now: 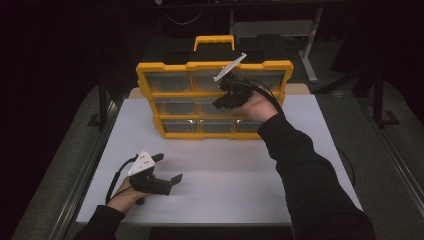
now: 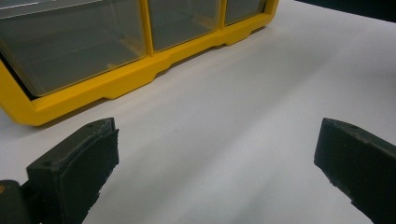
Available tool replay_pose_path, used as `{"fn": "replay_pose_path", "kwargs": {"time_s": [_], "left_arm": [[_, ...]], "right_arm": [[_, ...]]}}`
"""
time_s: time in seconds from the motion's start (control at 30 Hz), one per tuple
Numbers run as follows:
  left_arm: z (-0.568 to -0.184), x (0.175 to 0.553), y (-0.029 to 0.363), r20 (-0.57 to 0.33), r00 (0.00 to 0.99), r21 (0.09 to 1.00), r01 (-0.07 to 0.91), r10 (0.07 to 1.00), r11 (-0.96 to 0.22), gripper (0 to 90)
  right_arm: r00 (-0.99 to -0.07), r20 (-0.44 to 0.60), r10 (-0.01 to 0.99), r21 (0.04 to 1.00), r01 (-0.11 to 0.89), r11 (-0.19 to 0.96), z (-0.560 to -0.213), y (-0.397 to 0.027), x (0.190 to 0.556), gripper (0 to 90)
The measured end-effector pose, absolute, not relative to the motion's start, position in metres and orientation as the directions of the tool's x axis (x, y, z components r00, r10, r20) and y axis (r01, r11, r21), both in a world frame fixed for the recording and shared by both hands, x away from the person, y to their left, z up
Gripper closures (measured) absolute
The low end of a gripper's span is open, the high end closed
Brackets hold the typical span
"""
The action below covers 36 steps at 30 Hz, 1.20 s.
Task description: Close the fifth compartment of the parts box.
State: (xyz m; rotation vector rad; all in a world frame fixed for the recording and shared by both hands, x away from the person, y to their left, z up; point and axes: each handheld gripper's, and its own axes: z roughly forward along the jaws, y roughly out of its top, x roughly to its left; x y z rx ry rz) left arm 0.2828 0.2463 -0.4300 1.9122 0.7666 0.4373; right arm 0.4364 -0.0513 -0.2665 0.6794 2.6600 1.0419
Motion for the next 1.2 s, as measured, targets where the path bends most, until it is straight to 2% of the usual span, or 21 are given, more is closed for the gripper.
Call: {"fn": "replay_pose_path", "kwargs": {"time_s": [0.27, 0.47, 1.0, 1.2], "left_arm": [[-0.430, 0.283, 0.246, -0.026, 0.738, 0.895, 0.318, 0.674, -0.314, 0.0], [-0.431, 0.282, 0.248, -0.028, 0.738, 0.896, 0.317, 0.675, -0.310, 0.0], [-0.431, 0.280, 0.250, -0.012, 0.737, 0.891, 0.315, 0.676, -0.327, 0.0], [-0.431, 0.281, 0.253, -0.006, 0.734, 0.888, 0.316, 0.679, -0.333, 0.0]], "right_arm": [[-0.867, -0.024, 0.499, 0.693, 0.345, 0.633, -0.267, -0.053, 0.437, 88.7], [-0.872, 0.036, 0.488, 0.712, 0.365, 0.600, -0.268, -0.059, 0.429, 84.8], [-0.868, 0.037, 0.495, 0.751, 0.351, 0.559, -0.291, -0.071, 0.401, 47.5], [-0.851, 0.051, 0.522, 0.759, 0.373, 0.534, -0.305, -0.079, 0.393, 38.0]]}}
